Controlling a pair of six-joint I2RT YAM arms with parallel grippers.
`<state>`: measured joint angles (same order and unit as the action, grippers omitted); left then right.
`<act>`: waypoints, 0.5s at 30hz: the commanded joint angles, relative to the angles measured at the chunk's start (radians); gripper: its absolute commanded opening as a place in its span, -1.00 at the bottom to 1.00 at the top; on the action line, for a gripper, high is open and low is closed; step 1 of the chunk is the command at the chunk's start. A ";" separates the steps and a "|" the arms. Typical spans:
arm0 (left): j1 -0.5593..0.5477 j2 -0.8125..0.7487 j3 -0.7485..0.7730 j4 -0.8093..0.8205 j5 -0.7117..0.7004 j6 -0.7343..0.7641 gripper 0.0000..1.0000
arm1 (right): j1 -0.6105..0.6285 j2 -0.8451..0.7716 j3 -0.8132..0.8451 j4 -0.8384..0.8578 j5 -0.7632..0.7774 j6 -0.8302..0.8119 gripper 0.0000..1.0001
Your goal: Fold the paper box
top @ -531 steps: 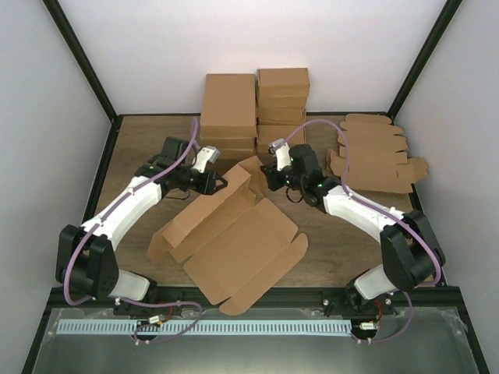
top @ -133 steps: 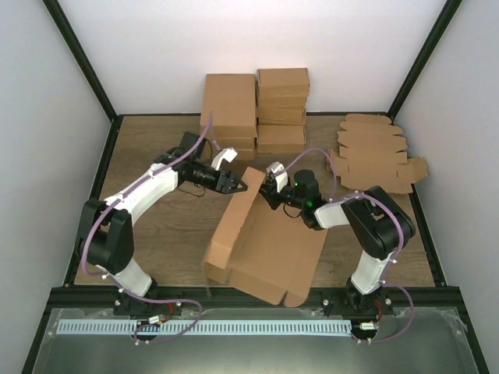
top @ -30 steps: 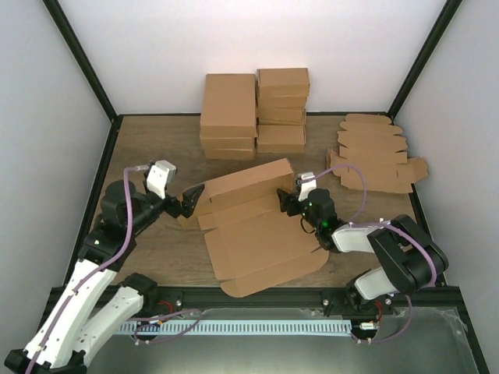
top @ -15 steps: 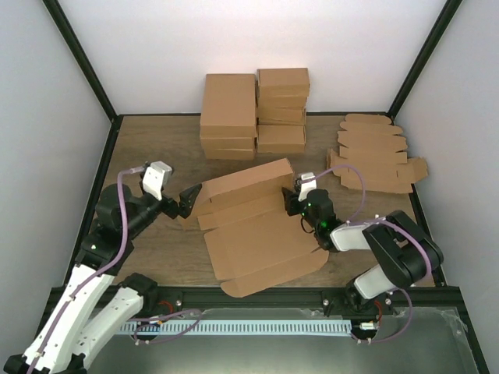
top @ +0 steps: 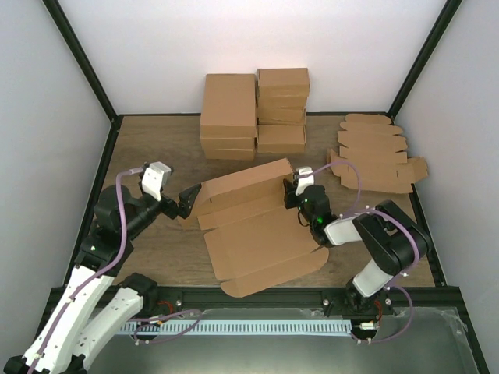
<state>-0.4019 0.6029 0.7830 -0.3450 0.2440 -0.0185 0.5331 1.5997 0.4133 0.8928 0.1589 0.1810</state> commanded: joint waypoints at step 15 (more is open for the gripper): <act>-0.002 -0.003 0.111 -0.022 -0.011 -0.065 1.00 | 0.005 -0.050 0.050 -0.014 0.009 0.050 -0.99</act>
<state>-0.4019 0.6037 0.7982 -0.3588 0.2394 -0.0338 0.5335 1.5944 0.4274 0.8982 0.1413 0.1814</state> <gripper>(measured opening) 0.999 0.041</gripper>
